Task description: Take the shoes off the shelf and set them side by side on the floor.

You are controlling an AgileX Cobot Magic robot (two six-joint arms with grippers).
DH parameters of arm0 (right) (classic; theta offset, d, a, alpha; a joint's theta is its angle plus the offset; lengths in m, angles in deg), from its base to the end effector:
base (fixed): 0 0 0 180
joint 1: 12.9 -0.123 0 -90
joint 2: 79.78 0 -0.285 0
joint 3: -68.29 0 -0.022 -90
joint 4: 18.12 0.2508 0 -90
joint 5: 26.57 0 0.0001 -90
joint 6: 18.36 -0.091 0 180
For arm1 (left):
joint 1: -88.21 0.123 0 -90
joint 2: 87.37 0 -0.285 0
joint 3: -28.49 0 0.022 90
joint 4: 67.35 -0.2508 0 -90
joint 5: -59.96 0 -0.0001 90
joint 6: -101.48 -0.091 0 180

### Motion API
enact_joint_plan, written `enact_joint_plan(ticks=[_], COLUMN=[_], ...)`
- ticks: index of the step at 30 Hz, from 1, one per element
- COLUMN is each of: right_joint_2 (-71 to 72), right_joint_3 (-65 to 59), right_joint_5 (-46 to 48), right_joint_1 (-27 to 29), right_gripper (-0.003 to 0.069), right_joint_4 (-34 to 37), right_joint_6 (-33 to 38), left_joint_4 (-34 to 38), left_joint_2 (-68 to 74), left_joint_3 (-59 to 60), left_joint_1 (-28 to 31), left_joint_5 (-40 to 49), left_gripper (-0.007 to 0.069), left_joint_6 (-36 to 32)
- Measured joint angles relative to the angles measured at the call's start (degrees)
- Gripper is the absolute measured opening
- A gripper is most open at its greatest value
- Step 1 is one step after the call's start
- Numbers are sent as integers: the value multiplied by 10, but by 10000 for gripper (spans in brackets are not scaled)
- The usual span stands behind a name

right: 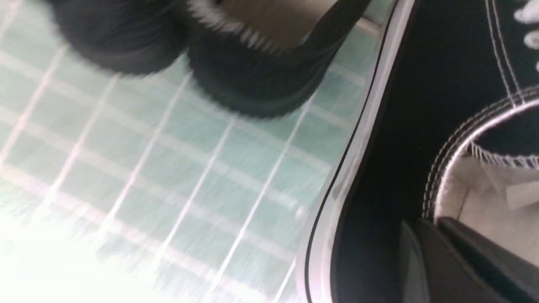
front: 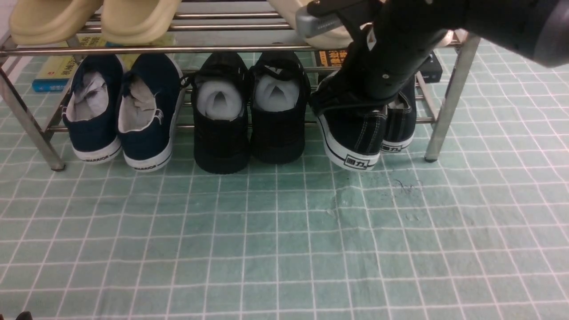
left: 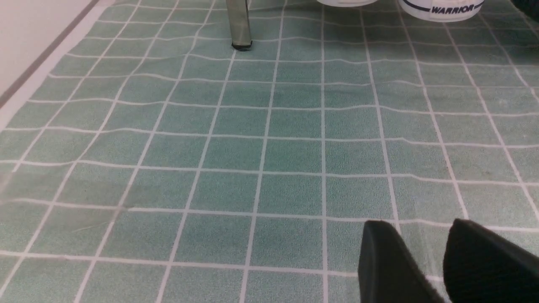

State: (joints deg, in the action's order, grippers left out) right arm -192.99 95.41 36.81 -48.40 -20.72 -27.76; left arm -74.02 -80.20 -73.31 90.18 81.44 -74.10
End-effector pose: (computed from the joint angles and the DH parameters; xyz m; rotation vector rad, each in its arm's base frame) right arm 0.3336 0.2334 0.3456 -0.6042 2.5531 0.2175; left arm 0.0523 0.0057 0.1745 -0.0324 1.8629 0.0851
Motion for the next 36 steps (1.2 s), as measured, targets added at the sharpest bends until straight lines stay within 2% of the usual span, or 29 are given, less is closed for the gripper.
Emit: enact_joint_plan(ticks=[7,15,21,29,34,36], right_joint_2=[43,139,242,255,234,222], right_joint_3=[0,-25,-102,-209,-232,-233], right_joint_5=[86,91,90,91,85,77], right_joint_1=[0,-7,-52,-153,-173,-173], right_gripper=[6,6,9,9,10,10], right_joint_4=[68,113,125,126,94,61], right_joint_6=[54,67,50,30,29,24], left_joint_4=[0,0,0,0,0,0], left_joint_2=[0,0,0,0,0,0], left_joint_3=[0,0,0,0,0,0], left_joint_1=[0,0,0,0,0,0], left_joint_5=[0,0,0,0,0,0], left_gripper=[241,241,241,241,241,241], left_joint_6=[0,0,0,0,0,0])
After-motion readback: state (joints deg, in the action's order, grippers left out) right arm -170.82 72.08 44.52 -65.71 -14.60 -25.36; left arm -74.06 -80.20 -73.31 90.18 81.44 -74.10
